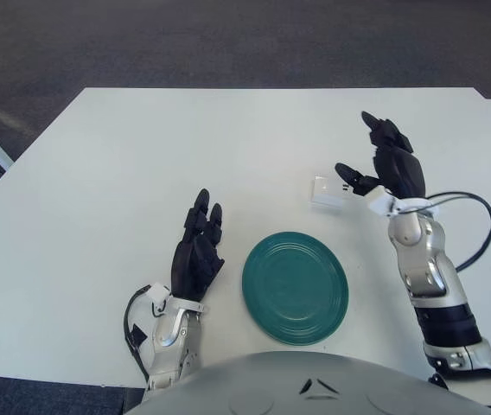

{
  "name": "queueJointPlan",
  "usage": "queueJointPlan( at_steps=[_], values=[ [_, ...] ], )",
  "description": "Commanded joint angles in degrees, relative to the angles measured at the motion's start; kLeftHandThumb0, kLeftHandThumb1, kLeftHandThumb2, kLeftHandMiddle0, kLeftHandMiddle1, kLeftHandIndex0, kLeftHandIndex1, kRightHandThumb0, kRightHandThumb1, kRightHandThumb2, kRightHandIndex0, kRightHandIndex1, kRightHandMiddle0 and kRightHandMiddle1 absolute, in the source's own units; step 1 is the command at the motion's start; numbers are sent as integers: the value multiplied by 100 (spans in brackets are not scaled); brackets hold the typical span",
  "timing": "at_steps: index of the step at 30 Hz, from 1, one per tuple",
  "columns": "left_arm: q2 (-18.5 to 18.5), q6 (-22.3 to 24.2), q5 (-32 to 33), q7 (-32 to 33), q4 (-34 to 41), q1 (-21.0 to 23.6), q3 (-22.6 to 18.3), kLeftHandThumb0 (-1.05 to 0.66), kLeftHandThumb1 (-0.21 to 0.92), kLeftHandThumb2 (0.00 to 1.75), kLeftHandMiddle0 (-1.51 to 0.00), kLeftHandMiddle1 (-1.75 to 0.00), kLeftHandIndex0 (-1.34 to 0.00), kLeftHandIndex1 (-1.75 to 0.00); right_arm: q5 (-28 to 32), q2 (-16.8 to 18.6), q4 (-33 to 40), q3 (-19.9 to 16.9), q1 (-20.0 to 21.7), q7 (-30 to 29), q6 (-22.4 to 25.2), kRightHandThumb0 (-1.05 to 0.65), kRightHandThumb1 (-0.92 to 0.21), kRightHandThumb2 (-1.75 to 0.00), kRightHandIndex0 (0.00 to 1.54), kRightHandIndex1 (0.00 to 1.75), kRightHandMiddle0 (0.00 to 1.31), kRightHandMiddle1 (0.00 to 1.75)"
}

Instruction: Put the charger into the plate.

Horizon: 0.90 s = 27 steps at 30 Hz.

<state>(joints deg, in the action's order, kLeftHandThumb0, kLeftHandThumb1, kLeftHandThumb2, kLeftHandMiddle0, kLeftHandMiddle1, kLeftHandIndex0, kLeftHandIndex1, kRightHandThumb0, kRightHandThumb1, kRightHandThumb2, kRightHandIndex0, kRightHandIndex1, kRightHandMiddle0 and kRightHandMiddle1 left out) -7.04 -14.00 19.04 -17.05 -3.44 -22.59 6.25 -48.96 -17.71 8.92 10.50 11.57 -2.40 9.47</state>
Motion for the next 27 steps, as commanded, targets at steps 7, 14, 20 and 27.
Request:
queueJointPlan(
  at_steps=[7,14,20,27],
  values=[
    [-238,-131,-14,54,-969,-1,-101,-104,92,92,-13,-2,0,-24,-666,-76,-912,779,672,361,197,-105,-92,-69,0,0,0,25],
    [-257,-192,-101,181,-1024,22,-83,-103,92,92,-13,-2,0,-22,-695,-104,-1444,1062,921,493,85,-105,-92,-70,0,0,0,20],
    [-226,-308,-282,287,-1027,13,-30,-104,92,91,-13,-1,0,-21,-542,-51,-2129,1218,986,298,-104,-105,-92,-71,0,0,0,15],
    [-150,-275,-390,296,-882,-57,67,-104,92,91,-10,0,0,-15,-464,-81,-2854,1305,1078,59,-326,-105,-92,-72,0,0,0,13]
  ],
)
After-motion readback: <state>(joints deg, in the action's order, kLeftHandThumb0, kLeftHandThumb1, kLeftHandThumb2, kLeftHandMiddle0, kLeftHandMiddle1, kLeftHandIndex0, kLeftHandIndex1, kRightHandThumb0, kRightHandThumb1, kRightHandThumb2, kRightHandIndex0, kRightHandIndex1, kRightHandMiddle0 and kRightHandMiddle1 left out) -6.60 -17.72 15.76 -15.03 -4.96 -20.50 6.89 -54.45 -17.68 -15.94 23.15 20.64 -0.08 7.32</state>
